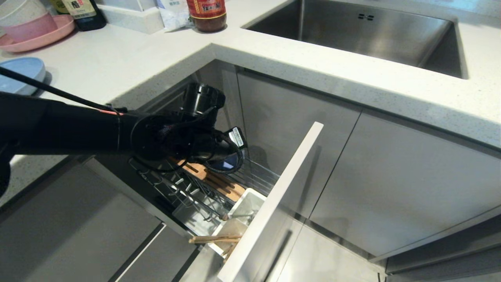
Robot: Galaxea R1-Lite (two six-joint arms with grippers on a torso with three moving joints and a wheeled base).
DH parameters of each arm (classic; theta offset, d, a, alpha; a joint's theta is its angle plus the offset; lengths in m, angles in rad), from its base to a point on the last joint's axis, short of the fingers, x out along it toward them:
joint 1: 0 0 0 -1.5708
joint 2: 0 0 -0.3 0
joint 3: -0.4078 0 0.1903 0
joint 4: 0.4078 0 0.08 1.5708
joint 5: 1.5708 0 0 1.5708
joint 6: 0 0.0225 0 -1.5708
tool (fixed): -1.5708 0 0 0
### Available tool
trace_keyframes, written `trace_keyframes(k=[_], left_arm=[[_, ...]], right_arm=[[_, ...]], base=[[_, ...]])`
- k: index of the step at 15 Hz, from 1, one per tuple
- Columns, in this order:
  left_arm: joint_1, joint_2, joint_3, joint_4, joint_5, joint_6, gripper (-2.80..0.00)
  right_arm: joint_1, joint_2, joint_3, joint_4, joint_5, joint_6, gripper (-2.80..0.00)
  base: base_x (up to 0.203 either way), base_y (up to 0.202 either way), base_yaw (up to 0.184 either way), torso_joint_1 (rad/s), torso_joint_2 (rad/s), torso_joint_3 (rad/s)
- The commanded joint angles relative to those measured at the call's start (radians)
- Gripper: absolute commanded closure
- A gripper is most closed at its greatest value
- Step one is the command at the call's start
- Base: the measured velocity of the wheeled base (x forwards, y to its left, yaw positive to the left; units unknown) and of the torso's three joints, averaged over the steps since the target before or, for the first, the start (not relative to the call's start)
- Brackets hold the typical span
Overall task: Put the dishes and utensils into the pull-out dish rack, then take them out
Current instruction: Take the bowl out of the cupboard
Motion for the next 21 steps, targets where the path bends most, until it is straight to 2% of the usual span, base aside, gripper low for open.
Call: trace_keyframes(k=[1,6,12,15,18,19,21], left_arm=[[0.000,-0.068,0.008,0.001,0.000,-0.004,0.00],[-0.018,-0.157,0.033,0.002,0.000,-0.001,0.00],[-0.137,-0.375,0.078,0.045,-0.007,0.005,0.00],[-0.159,-0.514,0.080,0.075,-0.040,0.022,0.00],[-0.126,-0.687,0.063,0.088,-0.075,0.082,0.00],[-0.094,-0.731,0.054,0.099,-0.084,0.113,0.00],[0.021,-0.793,0.042,0.111,-0.135,0.183,0.00]], right_arm=[[0.000,-0.002,0.002,-0.001,0.000,0.000,0.00],[0.000,-0.002,0.002,-0.001,0.000,0.000,0.00],[0.000,-0.003,0.002,0.000,0.000,0.000,0.00],[0.000,-0.003,0.002,-0.001,0.000,0.000,0.00],[0.000,-0.002,0.002,-0.001,0.000,0.000,0.00],[0.000,-0.003,0.002,-0.001,0.000,0.000,0.00],[0.000,-0.002,0.002,-0.001,0.000,0.000,0.00]], base=[[0.000,0.000,0.000,0.000,0.00,0.000],[0.000,0.000,0.000,0.000,0.00,0.000],[0.000,0.000,0.000,0.000,0.00,0.000],[0.000,0.000,0.000,0.000,0.00,0.000],[0.000,0.000,0.000,0.000,0.00,0.000],[0.000,0.000,0.000,0.000,0.00,0.000],[0.000,0.000,0.000,0.000,0.00,0.000]])
